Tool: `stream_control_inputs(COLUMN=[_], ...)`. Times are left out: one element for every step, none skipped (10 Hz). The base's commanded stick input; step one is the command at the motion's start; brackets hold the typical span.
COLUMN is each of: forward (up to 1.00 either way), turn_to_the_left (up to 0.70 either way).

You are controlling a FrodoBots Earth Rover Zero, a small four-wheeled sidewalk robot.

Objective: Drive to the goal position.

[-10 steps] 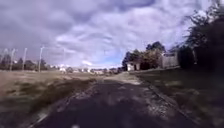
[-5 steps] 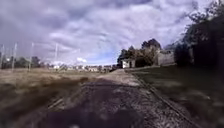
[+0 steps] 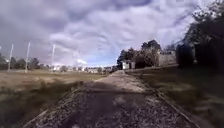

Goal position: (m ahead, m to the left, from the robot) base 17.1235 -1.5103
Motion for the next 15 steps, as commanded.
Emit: stream_control_inputs(forward=[1.0, 1.0, 1.0, 1.0, 1.0, 1.0, 1.0, 1.0, 1.0, 1.0, 1.0, 1.0, 1.0, 1.0, 1.0], turn_to_the_left=[0.0, 0.0, 0.0, -0.09, -0.17, -0.25, -0.4, -0.39, -0.19, 0.0, 0.0, 0.0, 0.0, 0.0, 0.0])
